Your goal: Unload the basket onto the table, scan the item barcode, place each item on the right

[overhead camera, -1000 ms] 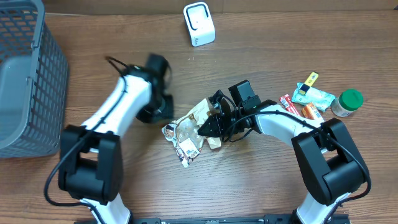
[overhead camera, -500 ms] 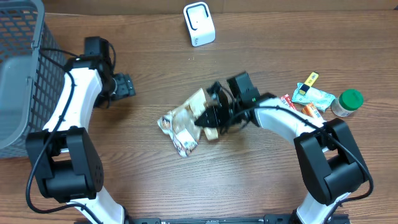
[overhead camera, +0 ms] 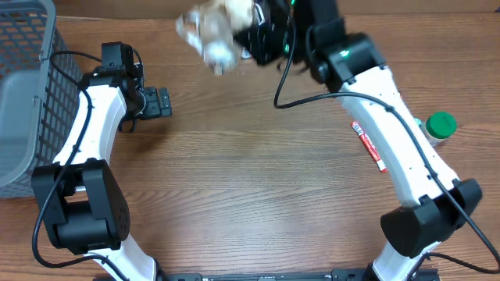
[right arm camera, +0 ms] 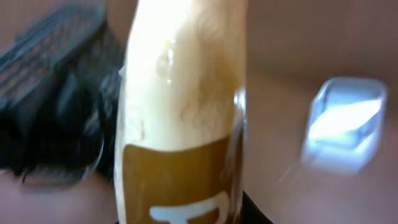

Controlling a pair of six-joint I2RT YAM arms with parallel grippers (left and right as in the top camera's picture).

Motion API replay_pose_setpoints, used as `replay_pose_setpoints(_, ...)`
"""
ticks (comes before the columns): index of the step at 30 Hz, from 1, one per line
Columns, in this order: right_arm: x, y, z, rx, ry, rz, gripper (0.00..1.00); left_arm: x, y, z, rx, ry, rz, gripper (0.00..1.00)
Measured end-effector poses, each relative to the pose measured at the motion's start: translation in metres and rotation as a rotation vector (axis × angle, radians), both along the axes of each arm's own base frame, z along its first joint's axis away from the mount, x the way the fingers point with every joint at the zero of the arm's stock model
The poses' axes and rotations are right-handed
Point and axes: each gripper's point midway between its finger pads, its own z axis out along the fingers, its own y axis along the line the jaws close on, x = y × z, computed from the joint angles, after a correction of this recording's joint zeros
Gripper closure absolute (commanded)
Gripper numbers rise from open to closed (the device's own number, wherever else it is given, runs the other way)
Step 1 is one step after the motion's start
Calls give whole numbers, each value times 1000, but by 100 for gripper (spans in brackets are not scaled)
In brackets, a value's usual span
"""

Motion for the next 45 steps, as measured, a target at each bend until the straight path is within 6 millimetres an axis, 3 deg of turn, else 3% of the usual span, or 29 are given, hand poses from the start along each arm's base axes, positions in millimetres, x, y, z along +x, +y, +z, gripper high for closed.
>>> replay_pose_setpoints(3,19,-10,44,-25,-205,-69,96,0,0,0,0,0,0,0)
replay_pose_setpoints(4,23,-13,50,-33,-237,-88,96,0,0,0,0,0,0,0)
replay_pose_setpoints(11,65,-29,60,-90,-400,-248,96,0,0,0,0,-1,-1,0)
replay_pose_setpoints(15,101,-24,35,-116,-454,-307,96,0,0,0,0,0,-1,0)
replay_pose_setpoints(21,161,-18,-45,-295,-554,-354,96,0,-1,0,-2,-1,-6,0)
replay_pose_setpoints(25,181,-18,-97,-445,-591,-334,96,0,-1,0,-1,-1,-11,0)
replay_pose_setpoints(28,190,-21,-124,-524,-599,-335,96,0,-1,0,0,-1,-12,0)
replay_pose_setpoints(39,194,-28,-161,-632,-562,-327,96,0,-1,0,1,0,-16,0)
replay_pose_setpoints(45,192,-24,-164,-610,-546,-322,96,0,-1,0,1,0,-16,0)
